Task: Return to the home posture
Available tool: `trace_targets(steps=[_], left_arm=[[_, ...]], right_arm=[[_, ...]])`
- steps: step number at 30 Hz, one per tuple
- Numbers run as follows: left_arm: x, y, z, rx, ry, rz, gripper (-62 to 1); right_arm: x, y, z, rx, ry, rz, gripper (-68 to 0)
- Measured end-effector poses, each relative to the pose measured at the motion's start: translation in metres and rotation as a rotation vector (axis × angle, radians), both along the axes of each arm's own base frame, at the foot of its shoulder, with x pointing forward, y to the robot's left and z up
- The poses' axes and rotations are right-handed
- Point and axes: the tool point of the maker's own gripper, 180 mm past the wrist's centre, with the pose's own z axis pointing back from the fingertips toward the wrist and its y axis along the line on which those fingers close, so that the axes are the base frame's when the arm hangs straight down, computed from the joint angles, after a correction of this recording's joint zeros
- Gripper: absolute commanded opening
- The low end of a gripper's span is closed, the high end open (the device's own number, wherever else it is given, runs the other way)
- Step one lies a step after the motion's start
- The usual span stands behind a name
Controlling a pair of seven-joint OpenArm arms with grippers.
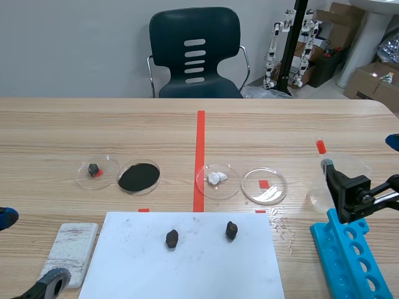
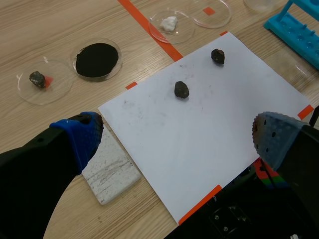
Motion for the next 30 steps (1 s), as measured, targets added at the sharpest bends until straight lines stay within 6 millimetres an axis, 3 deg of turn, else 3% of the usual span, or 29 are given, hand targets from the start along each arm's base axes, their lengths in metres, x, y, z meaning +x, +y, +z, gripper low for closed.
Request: trace_targets(steps=[25,30], left_arm=[[0.0,0.0,0.0,0.0,0.0,0.0,1.4],[0.0,0.0,0.0,0.0,0.0,0.0,1.4]], right_arm=[[0.0,0.0,0.0,0.0,0.0,0.0,-1.8],[0.0024,-0.0086,0.0024,-0.018,-0.017,-0.047,-1.8]])
